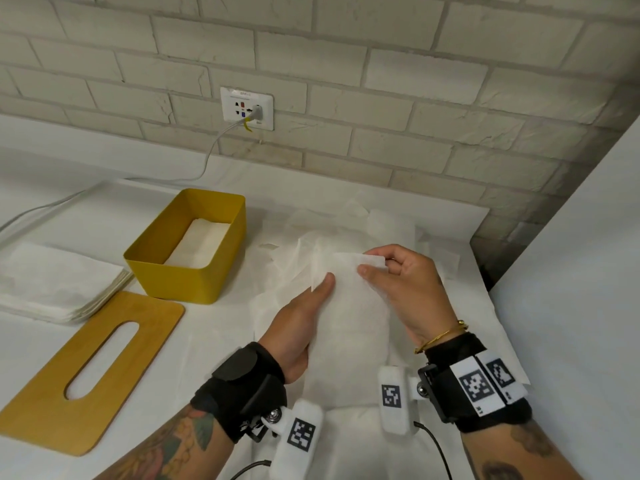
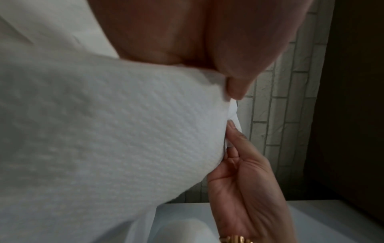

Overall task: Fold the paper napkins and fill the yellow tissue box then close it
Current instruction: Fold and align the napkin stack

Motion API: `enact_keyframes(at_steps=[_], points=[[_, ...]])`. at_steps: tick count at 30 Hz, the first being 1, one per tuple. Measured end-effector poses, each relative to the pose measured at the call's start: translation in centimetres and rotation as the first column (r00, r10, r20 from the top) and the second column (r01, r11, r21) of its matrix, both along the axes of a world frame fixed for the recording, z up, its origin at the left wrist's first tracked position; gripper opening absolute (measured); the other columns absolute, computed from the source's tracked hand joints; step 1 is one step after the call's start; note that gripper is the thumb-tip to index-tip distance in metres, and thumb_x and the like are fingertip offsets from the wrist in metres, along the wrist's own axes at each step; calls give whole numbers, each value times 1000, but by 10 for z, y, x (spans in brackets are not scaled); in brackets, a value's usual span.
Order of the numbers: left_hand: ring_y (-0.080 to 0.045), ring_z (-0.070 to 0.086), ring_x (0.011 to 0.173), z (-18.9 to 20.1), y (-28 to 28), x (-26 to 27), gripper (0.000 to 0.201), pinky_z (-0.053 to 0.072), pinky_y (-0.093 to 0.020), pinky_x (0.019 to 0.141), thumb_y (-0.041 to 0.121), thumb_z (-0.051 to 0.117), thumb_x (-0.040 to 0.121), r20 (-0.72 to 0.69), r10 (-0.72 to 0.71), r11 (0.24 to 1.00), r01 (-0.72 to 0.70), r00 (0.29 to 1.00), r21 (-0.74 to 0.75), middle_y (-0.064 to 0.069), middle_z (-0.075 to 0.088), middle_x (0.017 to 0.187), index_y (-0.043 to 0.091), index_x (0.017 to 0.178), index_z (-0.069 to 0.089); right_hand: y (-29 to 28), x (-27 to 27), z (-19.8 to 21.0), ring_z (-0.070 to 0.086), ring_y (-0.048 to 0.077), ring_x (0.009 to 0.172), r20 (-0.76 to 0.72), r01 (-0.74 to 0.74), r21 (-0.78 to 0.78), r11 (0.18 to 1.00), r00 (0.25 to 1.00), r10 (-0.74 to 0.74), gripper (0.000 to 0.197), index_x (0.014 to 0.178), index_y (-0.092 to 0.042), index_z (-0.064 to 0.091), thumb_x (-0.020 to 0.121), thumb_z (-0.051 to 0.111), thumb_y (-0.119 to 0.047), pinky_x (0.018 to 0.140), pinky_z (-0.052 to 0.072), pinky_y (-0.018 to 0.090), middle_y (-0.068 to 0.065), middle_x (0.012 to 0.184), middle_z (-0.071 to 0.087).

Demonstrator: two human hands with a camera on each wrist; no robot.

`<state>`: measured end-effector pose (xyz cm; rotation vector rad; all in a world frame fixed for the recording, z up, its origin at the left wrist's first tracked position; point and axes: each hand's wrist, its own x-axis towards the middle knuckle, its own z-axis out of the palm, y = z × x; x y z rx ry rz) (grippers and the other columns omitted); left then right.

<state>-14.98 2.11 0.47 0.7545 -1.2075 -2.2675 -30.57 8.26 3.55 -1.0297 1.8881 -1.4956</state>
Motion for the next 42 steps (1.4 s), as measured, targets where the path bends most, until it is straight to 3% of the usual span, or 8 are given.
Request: enact_keyframes(at_steps=[8, 14, 22, 26, 29, 32, 35, 42], points=[[-28, 72, 109, 4, -14, 3, 47, 55, -42, 92, 42, 40, 107, 21, 123, 991, -124, 992, 58, -14, 74, 119, 8, 130, 62, 17, 26, -41, 75, 20, 94, 212, -112, 123, 986, 974, 84, 56, 114, -24, 59, 69, 92, -19, 87, 60, 48, 2, 103, 78], [-25, 74, 101, 1, -35, 20, 36, 56, -40, 86, 41, 52, 103, 49, 324, 944, -327, 945, 49, -8, 78, 108, 13, 120, 67, 46, 27, -61, 75, 32, 73, 314, -398, 337, 853, 902, 296, 35, 103, -6, 56, 80, 81, 2, 66, 60, 36, 12, 80, 75], [-19, 75, 94, -2, -44, 42, 28, 55, -40, 77, 40, 54, 102, 36, 416, 908, -417, 909, 41, -1, 79, 103, 20, 117, 66, 41, -52, -35, 74, 22, 75, 68, 111, 346, 932, 987, -143, 14, 100, -9, 70, 89, 75, -15, 69, 60, 32, 12, 90, 76], [-20, 75, 93, -5, -39, 44, 27, 55, -41, 78, 39, 53, 102, 56, 413, 909, -415, 909, 41, -2, 79, 101, 21, 117, 66, 18, -68, -34, 68, 10, 84, -206, 83, 300, 950, 978, -20, 13, 104, -19, 70, 93, 69, -13, 67, 49, 15, 0, 102, 72], [-19, 77, 86, -6, -36, 44, 24, 54, -41, 77, 38, 53, 103, 60, 407, 911, -409, 912, 46, -1, 80, 97, 21, 113, 66, -6, -65, -29, 60, 7, 106, -418, -107, 348, 931, 871, 257, 26, 114, -27, 68, 95, 64, -11, 83, 44, 12, -12, 117, 63], [-16, 77, 82, -5, -35, 45, 24, 53, -40, 76, 37, 51, 104, 63, 400, 915, -403, 914, 35, 0, 80, 95, 20, 111, 66, -31, -48, -25, 45, 14, 131, -541, -246, 521, 817, 646, 539, 38, 130, -34, 60, 97, 60, -16, 110, 33, 28, -10, 136, 54], [-18, 76, 88, -4, -34, 49, 24, 54, -40, 79, 37, 51, 103, 72, 406, 912, -409, 911, 28, 0, 80, 97, 20, 111, 67, -48, -28, -24, 31, 14, 141, -584, -245, 663, 707, 422, 694, 49, 143, -32, 49, 97, 61, -23, 114, 17, 32, -11, 145, 47], [-27, 70, 108, -4, -39, 60, 29, 52, -47, 97, 41, 52, 102, 95, 422, 902, -428, 901, 52, -5, 77, 111, 21, 118, 66, -59, -19, -34, 40, 16, 125, -586, -132, 763, 633, 273, 763, 15, 109, -33, 63, 95, 60, -32, 118, 13, 48, -15, 104, 46]])
